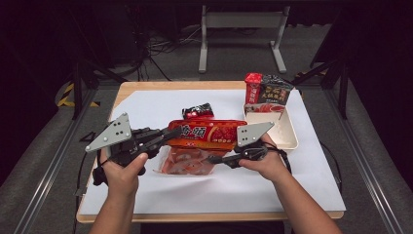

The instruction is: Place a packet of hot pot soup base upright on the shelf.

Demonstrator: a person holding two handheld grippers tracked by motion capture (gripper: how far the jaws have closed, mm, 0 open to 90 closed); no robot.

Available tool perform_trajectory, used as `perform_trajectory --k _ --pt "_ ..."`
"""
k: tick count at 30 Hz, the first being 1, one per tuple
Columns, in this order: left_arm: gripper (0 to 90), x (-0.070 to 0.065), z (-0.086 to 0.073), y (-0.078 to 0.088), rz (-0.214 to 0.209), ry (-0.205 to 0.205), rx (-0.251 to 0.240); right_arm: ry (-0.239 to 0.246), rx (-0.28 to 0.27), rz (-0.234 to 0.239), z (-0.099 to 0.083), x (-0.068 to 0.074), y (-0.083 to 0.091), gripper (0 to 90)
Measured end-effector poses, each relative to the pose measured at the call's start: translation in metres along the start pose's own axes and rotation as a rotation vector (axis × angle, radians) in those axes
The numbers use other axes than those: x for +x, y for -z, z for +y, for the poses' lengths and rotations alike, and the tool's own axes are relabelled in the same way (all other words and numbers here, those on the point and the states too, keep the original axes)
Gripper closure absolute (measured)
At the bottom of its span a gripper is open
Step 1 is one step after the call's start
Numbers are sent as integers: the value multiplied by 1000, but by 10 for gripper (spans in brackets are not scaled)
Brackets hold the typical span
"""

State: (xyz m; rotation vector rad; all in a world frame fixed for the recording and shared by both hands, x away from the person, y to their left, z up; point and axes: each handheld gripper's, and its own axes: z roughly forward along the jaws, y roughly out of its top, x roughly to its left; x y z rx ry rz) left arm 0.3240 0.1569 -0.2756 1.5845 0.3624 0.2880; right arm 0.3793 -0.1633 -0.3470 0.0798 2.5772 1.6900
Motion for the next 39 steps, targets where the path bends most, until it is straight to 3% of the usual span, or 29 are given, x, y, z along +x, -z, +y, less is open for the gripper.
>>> perform_trajectory --k 4,8,19,23,33,39 --pt "900 1 0 1 -1 7 -4 1 12 -14 3 3 3 697" --pt "900 4 -2 0 8 18 1 -28 27 -5 5 4 5 698" --pt "845 12 -6 -1 39 41 14 -80 58 -53 12 6 15 700" --pt "766 11 -6 -1 56 31 24 -82 57 -60 13 6 18 701" --pt "409 17 -8 -2 111 38 54 -102 61 -103 18 5 33 700" --pt "328 23 -11 0 138 50 77 -109 68 -134 22 1 45 700"
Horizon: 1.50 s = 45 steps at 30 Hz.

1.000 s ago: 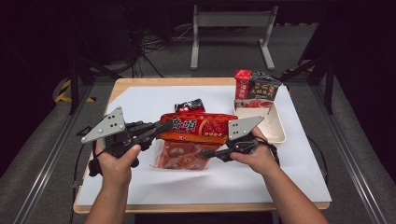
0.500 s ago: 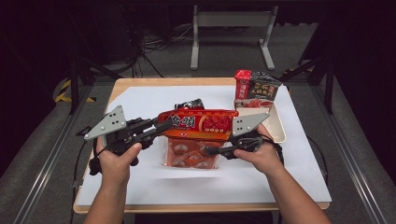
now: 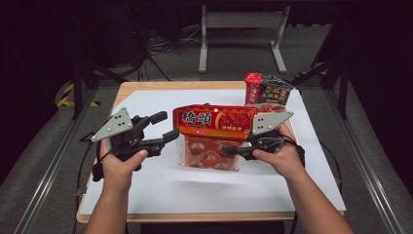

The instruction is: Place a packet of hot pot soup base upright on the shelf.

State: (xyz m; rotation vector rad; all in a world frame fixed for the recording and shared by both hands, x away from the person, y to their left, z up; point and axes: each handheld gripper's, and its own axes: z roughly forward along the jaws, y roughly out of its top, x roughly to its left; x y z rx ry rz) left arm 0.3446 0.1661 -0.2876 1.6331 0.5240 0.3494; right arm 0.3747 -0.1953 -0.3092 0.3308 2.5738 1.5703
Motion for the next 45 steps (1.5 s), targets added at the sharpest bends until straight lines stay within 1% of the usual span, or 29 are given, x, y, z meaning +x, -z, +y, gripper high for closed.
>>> perform_trajectory --k 2,4,8,15,16,17,18,20,21,26,28,33,36,45 --pt "310 2 -1 0 9 -1 5 1 1 -12 3 -2 6 700" --pt "293 4 -2 1 10 6 16 2 0 -23 6 -3 11 700" --pt "270 9 -5 2 30 16 24 -1 0 -41 10 -6 21 700" --pt "277 15 -8 6 43 31 33 -22 -9 -77 16 -13 36 700" --pt "275 16 -8 6 47 36 34 -27 -9 -81 17 -14 38 700" --pt "273 18 -8 7 54 33 31 -30 -10 -86 18 -15 40 700" --pt "267 18 -9 8 58 41 33 -33 -13 -91 18 -16 41 700" --pt "259 21 -9 9 70 39 31 -38 -16 -98 20 -17 44 700" --pt "258 21 -10 10 73 45 36 -38 -16 -101 21 -18 45 700" --pt "250 27 -13 11 97 52 45 -57 -30 -121 23 -22 52 700" --pt "247 28 -14 12 98 56 47 -63 -32 -126 23 -23 54 700" --pt "237 31 -16 12 102 70 57 -79 -46 -151 23 -30 61 700" --pt "234 33 -17 12 108 68 60 -90 -55 -164 23 -34 66 700" --pt "231 35 -19 12 114 80 62 -100 -68 -219 23 -46 80 700"
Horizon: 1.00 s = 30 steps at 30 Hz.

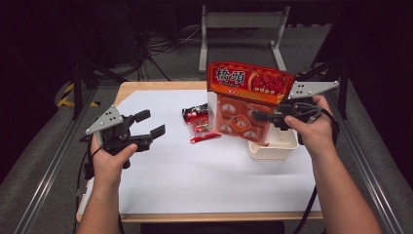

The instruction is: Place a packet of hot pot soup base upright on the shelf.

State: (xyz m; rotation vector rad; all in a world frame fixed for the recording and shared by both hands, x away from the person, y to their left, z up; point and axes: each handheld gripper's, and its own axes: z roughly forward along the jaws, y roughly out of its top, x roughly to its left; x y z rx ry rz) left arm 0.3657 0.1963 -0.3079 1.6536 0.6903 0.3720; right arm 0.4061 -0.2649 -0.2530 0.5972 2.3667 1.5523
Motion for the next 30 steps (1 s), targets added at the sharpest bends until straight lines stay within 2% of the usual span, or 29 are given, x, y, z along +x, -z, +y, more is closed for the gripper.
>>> perform_trajectory --k 12,30 --pt "220 4 -2 0 11 7 0 -7 -14 -104 -1 -18 18 700" --pt "192 13 -6 3 56 7 17 -36 -38 -203 -9 -36 33 700"
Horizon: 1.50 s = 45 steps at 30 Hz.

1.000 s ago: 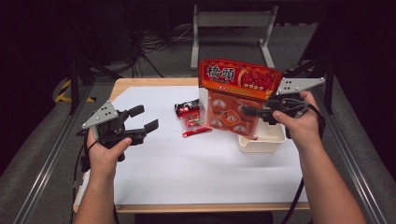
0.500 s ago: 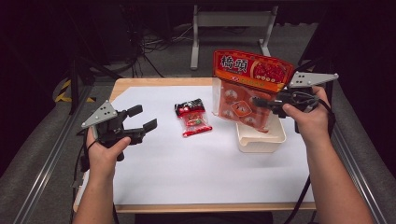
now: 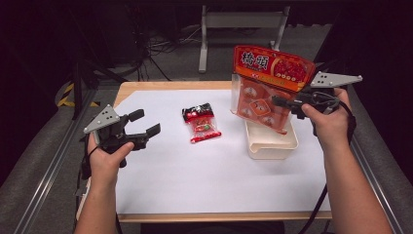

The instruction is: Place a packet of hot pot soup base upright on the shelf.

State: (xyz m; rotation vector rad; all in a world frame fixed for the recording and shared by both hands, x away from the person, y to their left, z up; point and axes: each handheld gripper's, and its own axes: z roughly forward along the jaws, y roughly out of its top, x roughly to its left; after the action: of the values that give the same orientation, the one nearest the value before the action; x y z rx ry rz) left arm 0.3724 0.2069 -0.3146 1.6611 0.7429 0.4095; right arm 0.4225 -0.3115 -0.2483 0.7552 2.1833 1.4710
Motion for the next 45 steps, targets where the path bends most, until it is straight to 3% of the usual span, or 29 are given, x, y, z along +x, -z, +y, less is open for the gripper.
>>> perform_trajectory --k 14,23,45 --pt "190 5 -2 0 0 8 6 -20 -14 -76 -12 -13 2 700" --pt "187 5 -3 1 -3 7 3 -22 -38 -100 -20 -19 2 700" --pt "185 7 -5 0 -14 7 5 -23 -25 -145 -45 -27 -4 700"
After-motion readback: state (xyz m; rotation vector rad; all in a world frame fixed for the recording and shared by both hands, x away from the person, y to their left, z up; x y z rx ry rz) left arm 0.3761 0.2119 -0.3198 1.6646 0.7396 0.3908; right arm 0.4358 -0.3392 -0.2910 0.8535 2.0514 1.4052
